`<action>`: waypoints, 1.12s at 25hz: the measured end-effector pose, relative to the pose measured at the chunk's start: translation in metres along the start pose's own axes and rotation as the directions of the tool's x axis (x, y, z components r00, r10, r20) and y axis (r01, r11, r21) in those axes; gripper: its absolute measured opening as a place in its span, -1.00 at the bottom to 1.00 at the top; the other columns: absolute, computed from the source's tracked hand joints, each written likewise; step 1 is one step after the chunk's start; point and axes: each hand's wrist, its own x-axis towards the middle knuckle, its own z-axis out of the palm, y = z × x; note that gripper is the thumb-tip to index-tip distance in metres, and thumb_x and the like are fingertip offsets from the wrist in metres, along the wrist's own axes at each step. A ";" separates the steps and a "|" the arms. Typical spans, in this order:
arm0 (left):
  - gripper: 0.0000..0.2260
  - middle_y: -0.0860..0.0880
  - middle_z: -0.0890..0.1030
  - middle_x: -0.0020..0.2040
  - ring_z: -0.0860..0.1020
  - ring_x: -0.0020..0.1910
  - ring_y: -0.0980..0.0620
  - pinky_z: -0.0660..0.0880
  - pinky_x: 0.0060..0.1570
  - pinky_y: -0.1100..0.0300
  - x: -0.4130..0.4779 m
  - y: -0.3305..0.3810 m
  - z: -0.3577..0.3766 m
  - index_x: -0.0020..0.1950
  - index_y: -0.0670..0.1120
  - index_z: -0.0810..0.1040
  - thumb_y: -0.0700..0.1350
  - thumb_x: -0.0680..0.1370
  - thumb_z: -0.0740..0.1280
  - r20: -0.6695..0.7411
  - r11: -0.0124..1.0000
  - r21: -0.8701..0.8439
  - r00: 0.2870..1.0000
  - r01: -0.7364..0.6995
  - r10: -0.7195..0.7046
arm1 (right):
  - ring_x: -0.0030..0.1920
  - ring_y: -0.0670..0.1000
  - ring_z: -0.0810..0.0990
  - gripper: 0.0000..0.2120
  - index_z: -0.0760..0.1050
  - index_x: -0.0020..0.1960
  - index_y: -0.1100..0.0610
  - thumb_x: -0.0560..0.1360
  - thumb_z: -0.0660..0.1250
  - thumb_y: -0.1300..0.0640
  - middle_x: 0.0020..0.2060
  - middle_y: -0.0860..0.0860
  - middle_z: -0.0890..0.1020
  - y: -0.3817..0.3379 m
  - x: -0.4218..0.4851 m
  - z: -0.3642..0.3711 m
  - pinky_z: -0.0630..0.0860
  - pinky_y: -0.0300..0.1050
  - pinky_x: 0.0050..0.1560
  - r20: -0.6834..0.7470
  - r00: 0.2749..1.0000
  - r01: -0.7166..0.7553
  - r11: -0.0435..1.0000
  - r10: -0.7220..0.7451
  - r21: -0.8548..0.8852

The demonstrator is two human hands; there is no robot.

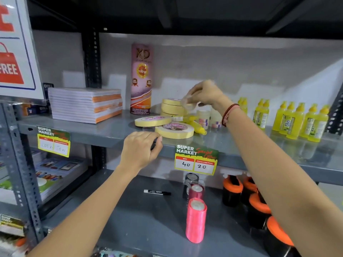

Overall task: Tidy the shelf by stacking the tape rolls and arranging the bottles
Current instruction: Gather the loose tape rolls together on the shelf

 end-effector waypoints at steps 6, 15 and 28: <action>-0.63 -0.01 0.62 -0.43 0.58 -0.46 -0.05 0.40 -0.46 0.20 0.001 -0.001 0.000 -0.28 -0.15 0.66 -0.07 0.54 0.13 0.006 1.000 0.000 1.000 0.003 -0.003 | 0.03 0.21 0.62 -0.77 0.61 0.03 0.27 0.38 0.41 0.27 0.00 0.25 0.68 0.056 0.014 -0.005 0.53 0.00 0.03 -0.166 0.985 -0.028 0.924 -0.038 -0.380; -0.64 -0.01 0.61 -0.44 0.58 -0.47 -0.05 0.41 -0.47 0.18 0.001 -0.001 0.000 -0.29 -0.15 0.65 -0.07 0.53 0.14 0.005 1.000 -0.003 1.000 0.004 -0.004 | 0.16 0.14 0.54 -0.65 0.62 0.07 0.23 0.40 0.46 0.01 0.09 0.18 0.64 0.068 0.013 -0.002 0.37 -0.14 -0.03 -0.023 1.000 -0.019 0.953 0.012 -0.302; -0.65 0.00 0.60 -0.45 0.57 -0.48 -0.04 0.41 -0.49 0.17 0.001 -0.001 0.000 -0.30 -0.15 0.63 -0.08 0.53 0.14 -0.003 1.000 -0.009 1.000 -0.004 0.004 | 0.37 0.18 0.39 -0.34 0.32 0.38 0.21 0.41 0.43 -0.06 0.37 0.20 0.42 0.071 0.023 0.009 0.36 -0.01 0.32 0.026 0.983 -0.176 0.968 0.184 -0.178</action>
